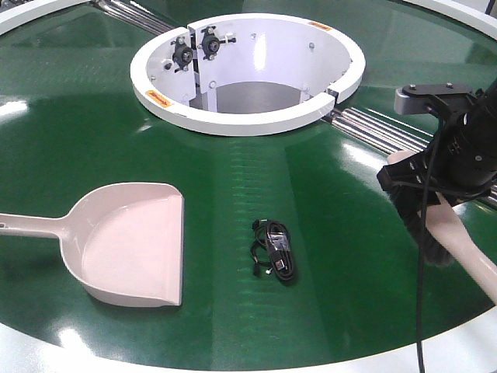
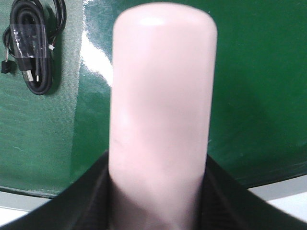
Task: Clean and inspect green conveyor with broom and dustpan
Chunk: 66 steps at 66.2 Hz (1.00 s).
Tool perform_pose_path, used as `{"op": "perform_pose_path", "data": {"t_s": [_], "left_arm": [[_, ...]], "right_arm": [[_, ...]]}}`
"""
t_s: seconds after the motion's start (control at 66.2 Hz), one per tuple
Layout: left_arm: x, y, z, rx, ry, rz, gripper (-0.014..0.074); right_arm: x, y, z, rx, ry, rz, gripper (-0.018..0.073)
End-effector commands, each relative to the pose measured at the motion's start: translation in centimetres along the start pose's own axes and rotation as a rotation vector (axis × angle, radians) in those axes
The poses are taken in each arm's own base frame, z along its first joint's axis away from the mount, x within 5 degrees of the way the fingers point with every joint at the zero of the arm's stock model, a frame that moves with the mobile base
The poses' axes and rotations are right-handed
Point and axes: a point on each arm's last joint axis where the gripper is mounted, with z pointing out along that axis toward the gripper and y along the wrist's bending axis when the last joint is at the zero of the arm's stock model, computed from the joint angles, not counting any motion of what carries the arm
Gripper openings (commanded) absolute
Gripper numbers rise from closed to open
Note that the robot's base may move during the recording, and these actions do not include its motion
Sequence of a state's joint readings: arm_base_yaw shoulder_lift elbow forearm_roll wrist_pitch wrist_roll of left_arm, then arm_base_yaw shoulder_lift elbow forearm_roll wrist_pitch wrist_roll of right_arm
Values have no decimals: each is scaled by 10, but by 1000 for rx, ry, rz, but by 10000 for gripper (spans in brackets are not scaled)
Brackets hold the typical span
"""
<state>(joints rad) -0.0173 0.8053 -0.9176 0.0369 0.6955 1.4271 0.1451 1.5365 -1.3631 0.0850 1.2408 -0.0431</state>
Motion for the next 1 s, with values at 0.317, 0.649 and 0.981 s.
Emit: {"op": "perform_pose_path", "data": {"t_s": [0.317,0.649,0.981], "left_arm": [[-2,13,-8,-87,-11,187,592],[-2,13,-8,-79,-10,188,592],[-2,10,-8,-55,-11,159,592]], "right_arm": [[6,2,-20,0,-17,-5,-3],[6,2,-20,0,-17,-5,-3],[6,2,-20,0,-17,-5,-3]]}}
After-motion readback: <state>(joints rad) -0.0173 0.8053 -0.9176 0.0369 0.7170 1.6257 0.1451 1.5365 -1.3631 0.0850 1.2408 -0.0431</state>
